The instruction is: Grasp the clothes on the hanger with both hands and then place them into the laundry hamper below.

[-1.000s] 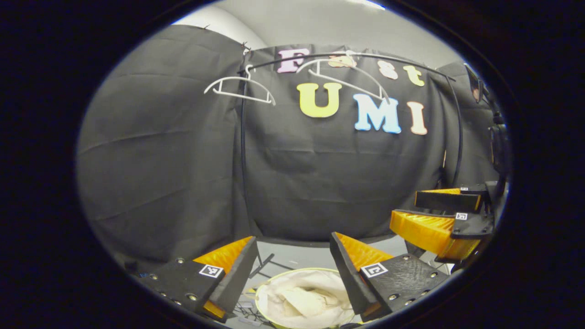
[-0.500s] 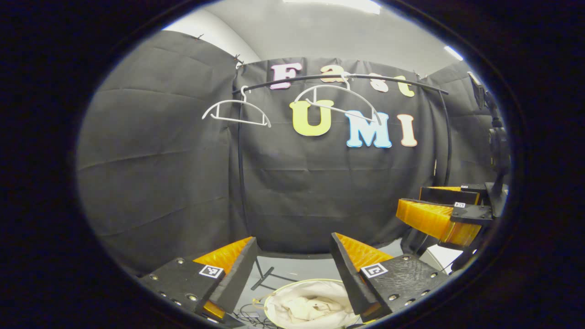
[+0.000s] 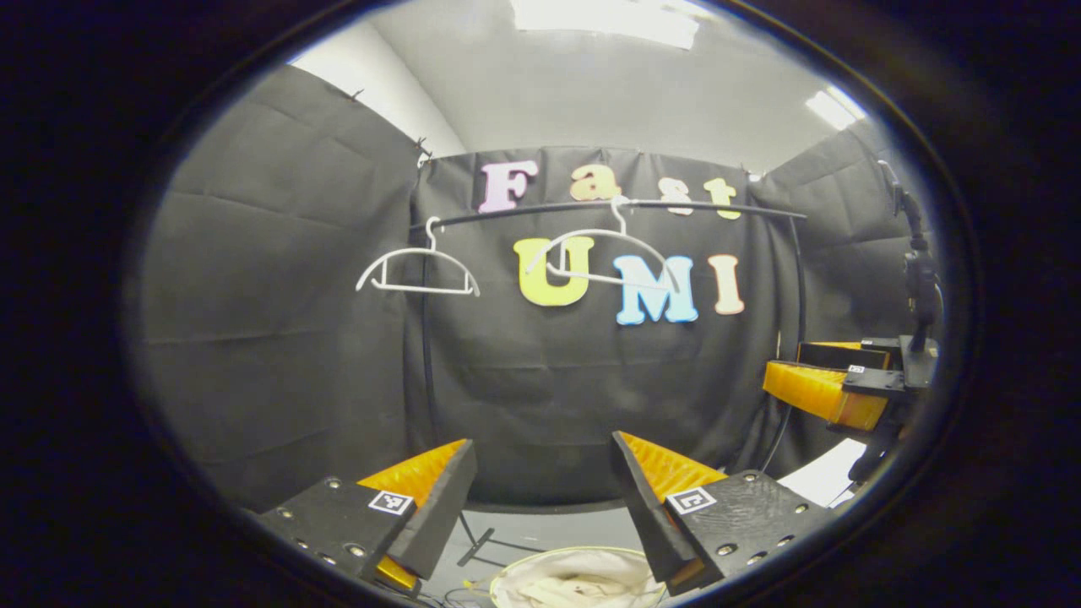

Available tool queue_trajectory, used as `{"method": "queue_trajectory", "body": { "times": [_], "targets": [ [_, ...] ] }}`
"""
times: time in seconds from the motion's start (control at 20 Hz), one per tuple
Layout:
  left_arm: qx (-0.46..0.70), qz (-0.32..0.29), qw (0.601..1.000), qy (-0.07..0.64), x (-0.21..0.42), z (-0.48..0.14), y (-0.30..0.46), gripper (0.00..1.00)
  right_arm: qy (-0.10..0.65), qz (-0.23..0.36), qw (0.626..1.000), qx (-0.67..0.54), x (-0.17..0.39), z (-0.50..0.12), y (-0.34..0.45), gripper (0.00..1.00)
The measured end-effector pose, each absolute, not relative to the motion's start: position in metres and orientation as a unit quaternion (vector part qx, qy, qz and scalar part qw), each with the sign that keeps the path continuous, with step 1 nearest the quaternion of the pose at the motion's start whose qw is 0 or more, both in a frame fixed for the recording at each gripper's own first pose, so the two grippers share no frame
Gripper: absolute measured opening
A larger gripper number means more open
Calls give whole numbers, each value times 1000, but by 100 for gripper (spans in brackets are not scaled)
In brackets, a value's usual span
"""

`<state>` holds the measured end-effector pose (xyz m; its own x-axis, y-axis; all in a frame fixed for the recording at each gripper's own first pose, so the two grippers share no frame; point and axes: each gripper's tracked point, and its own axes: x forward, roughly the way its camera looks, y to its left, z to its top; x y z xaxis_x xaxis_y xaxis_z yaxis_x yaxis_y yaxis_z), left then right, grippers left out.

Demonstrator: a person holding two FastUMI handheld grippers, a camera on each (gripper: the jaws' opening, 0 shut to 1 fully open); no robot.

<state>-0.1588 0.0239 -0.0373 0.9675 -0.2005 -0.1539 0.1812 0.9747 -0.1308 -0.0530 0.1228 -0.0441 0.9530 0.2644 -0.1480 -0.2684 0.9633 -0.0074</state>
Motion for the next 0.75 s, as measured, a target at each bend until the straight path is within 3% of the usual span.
{"method": "queue_trajectory", "body": {
  "times": [0.35, 0.75],
  "targets": [
    [-52, -137, 989, 34, -153, 20, 20, 93, 28, 51, 998, -35, -73, 12, 55, 96],
    [-28, -122, 992, 4, -167, 40, 60, 92, -3, -33, 998, -61, -111, 48, -12, 98]
  ]
}}
